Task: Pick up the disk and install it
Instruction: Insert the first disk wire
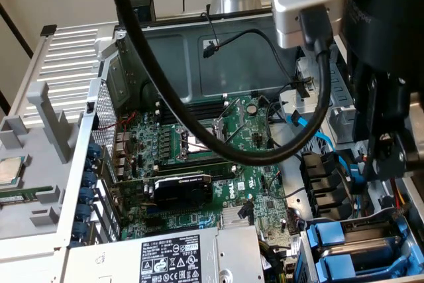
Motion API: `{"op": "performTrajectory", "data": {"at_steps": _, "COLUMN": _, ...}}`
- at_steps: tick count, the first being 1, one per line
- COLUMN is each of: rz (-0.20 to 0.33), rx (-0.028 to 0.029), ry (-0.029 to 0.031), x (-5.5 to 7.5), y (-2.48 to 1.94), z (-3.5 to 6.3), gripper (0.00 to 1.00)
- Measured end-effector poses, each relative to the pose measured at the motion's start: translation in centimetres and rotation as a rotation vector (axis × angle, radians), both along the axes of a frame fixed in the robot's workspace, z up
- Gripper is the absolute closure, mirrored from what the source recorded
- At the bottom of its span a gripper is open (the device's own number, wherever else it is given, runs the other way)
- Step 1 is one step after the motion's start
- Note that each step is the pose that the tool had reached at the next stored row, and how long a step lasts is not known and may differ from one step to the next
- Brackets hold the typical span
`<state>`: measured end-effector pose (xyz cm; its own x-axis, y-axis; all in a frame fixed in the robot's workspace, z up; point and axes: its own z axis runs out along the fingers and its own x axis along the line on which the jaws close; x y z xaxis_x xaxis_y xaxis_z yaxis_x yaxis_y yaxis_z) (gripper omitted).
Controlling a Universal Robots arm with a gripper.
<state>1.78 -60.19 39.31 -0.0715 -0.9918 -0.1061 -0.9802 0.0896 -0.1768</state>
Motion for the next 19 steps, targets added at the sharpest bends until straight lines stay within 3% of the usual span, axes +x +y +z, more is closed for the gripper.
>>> {"op": "performTrajectory", "data": {"at_steps": 2, "rz": 0.002, "rx": 0.0005, "ry": 0.0005, "x": 0.0, "y": -0.54, "z": -0.07, "gripper": 0.56}}
{"op": "performTrajectory", "data": {"at_steps": 5, "rz": 0.002, "rx": 0.0033, "ry": 0.0009, "x": 0.1, "y": -1.80, "z": -0.25, "gripper": 0.56}}
{"op": "performTrajectory", "data": {"at_steps": 14, "rz": 0.037, "rx": 0.0050, "ry": 0.0052, "x": 0.6, "y": -2.28, "z": -1.48, "gripper": 0.56}}
{"op": "performTrajectory", "data": {"at_steps": 19, "rz": 0.049, "rx": 0.0049, "ry": 0.0064, "x": 1.0, "y": -2.93, "z": -2.38, "gripper": 0.56}}
